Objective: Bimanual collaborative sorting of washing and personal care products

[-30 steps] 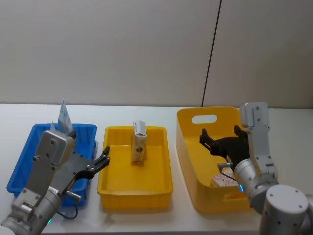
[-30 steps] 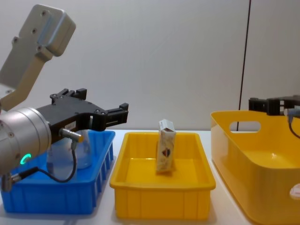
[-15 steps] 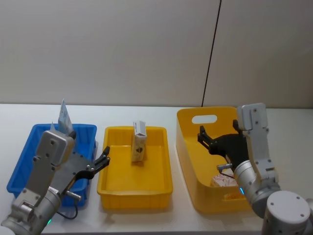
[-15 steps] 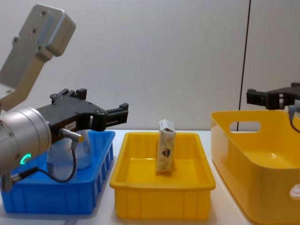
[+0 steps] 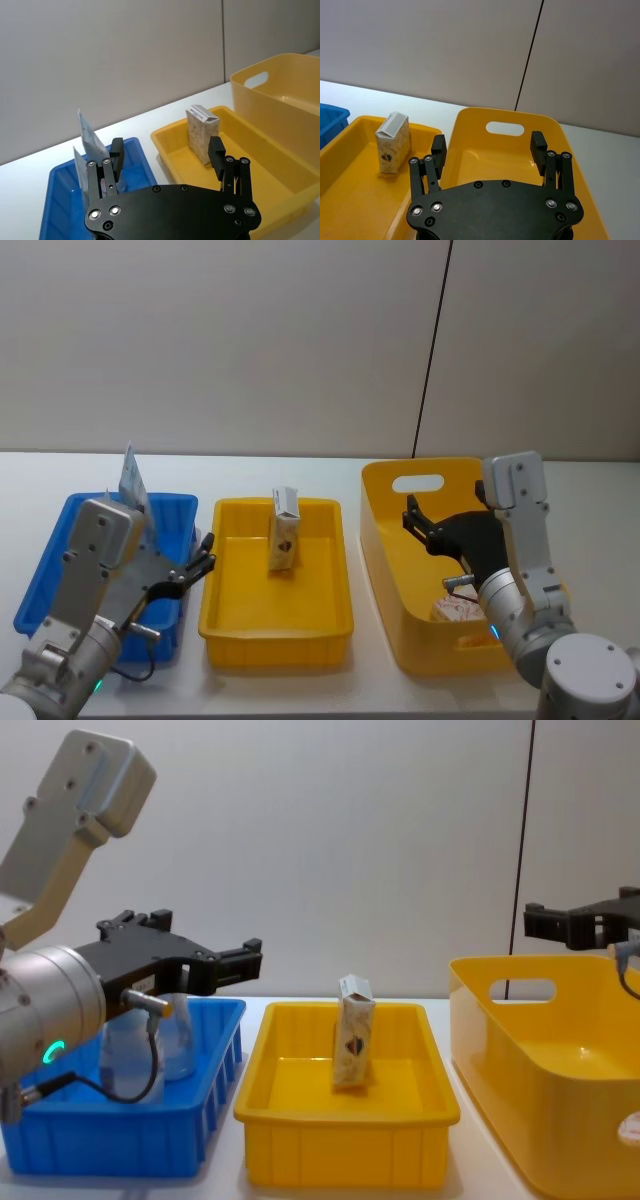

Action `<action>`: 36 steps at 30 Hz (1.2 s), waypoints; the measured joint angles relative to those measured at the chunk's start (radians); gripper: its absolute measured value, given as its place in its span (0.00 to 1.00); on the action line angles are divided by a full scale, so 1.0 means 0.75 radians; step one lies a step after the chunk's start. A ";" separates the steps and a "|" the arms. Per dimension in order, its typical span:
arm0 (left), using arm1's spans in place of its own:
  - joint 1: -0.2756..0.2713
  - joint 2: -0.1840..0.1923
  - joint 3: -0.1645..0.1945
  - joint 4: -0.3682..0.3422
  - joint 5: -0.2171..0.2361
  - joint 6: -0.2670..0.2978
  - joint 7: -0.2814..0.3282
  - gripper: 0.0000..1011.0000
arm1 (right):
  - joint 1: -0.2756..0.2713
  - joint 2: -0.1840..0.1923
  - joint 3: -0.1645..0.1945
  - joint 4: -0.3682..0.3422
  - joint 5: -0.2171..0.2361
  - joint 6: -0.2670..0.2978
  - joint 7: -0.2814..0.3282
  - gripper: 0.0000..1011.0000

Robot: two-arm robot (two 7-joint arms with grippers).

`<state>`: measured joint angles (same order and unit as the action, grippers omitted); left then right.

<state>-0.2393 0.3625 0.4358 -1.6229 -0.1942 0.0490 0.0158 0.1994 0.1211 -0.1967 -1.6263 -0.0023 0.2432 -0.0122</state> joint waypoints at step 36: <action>-0.084 -0.169 -0.162 0.168 -0.011 0.182 0.206 0.99 | -0.005 0.005 -0.004 -0.006 -0.008 -0.013 0.002 0.99</action>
<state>-0.3021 0.2360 0.3144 -1.4968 -0.2022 0.1856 0.1704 0.1954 0.1248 -0.1997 -1.6310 -0.0085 0.2336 -0.0104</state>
